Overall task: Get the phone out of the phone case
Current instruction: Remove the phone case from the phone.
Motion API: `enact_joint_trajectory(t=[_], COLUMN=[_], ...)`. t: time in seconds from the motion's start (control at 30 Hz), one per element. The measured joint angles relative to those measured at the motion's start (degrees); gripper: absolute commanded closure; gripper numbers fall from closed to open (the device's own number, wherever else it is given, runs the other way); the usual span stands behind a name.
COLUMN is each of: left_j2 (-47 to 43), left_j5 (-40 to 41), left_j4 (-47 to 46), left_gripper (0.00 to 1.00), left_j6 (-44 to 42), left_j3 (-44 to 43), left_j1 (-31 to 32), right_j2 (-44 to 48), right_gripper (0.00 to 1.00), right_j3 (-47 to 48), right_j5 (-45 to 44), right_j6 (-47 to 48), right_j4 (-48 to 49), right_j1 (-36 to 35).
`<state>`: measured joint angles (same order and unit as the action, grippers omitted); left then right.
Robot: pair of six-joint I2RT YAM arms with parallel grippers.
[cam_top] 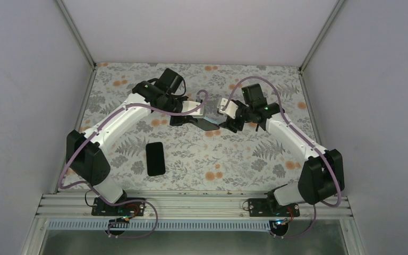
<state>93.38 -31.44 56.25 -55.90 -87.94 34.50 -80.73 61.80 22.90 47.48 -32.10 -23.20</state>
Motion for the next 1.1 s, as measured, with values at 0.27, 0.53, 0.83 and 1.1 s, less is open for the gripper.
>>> enact_joint_trajectory(t=[0.27,0.53,0.83,1.1], left_j2=[0.4,-0.4,-2.6,-2.6], left_j5=[-2.0,-3.1,-1.2,2.8], left_j4=[1.4,4.0,3.2,2.1], left_gripper=[0.98,0.98,0.98,0.7], left_j6=[0.3,2.6,8.9,12.2], left_j3=[-2.0,-2.4,-0.8,-0.8], left_j1=[0.0,0.1,0.4,0.3], right_j2=[-3.1,-4.6,-12.7,-14.4], right_gripper=[0.29,0.35,0.55,0.96], right_j3=[7.0,8.3,13.1,14.4], right_j5=[7.9,15.7,28.6,30.2], right_j6=[0.3,0.6,3.3,5.4], right_j4=[-7.1,-8.1,-11.4,-14.0], right_j1=[-0.3,-2.2,-1.8,-2.5])
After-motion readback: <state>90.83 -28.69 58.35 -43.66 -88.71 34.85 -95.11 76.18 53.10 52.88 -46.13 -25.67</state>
